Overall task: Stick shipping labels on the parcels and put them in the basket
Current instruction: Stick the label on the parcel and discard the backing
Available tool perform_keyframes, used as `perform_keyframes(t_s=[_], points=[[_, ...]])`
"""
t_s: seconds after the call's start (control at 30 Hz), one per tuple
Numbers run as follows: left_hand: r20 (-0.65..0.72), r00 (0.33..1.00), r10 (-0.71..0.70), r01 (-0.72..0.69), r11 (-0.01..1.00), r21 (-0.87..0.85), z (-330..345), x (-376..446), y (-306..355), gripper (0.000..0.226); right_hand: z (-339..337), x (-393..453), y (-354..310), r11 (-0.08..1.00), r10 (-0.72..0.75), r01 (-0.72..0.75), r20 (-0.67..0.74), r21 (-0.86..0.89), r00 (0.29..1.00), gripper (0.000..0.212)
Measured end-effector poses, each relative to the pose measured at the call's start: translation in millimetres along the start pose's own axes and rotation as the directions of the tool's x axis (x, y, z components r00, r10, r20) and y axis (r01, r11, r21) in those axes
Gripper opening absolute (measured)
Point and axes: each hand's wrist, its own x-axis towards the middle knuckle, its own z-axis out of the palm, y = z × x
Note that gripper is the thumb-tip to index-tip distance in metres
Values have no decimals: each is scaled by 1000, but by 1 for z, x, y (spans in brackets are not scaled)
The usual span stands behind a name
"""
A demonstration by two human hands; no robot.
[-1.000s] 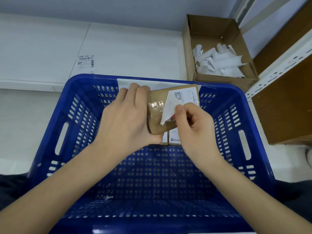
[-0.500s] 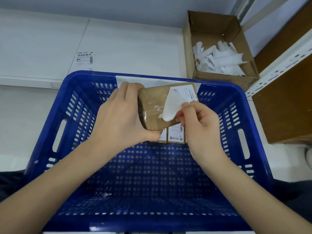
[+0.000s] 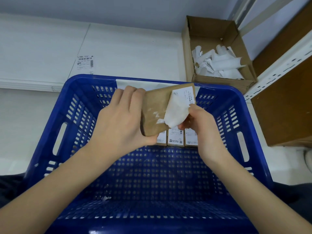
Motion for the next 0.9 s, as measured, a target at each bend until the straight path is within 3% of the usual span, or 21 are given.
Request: perform_keyframes(t_s=[0.07, 0.1, 0.17, 0.2, 0.27, 0.33, 0.37, 0.5, 0.9], points=[[-43, 997, 70, -65, 991, 121, 0, 0, 2, 75, -2, 4, -2, 991, 111, -109, 20, -76, 994, 45], [-58, 994, 94, -83, 980, 181, 0, 0, 1, 73, -3, 2, -3, 990, 82, -80, 16, -115, 996, 51], [-61, 994, 87, -67, 961, 267, 0, 2, -3, 74, -4, -7, -2, 952, -143, 139, 3, -273, 990, 55], [-52, 996, 70, -52, 957, 286, -1, 2, -5, 74, -4, -13, -2, 869, -322, 292, -7, -400, 947, 50], [-36, 998, 46, -34, 958, 285, -2, 3, -6, 72, -4, -14, -3, 524, -664, 525, 65, -671, 745, 42], [-34, 999, 35, -24, 965, 260, -2, 3, -3, 71, -2, -7, 3, 215, -788, 659, 270, -720, 553, 39], [-31, 999, 40, -31, 968, 248, -2, 3, -1, 72, 0, -6, 5, 166, -791, 686, 320, -709, 522, 32], [-7, 1000, 31, -29, 985, 170, -3, 0, 2, 75, -2, 0, 10, 179, -758, 670, 333, -720, 561, 12], [41, 998, 45, -50, 991, 122, -3, -1, 2, 73, -2, -1, 11, 187, -724, 695, 381, -694, 575, 9]])
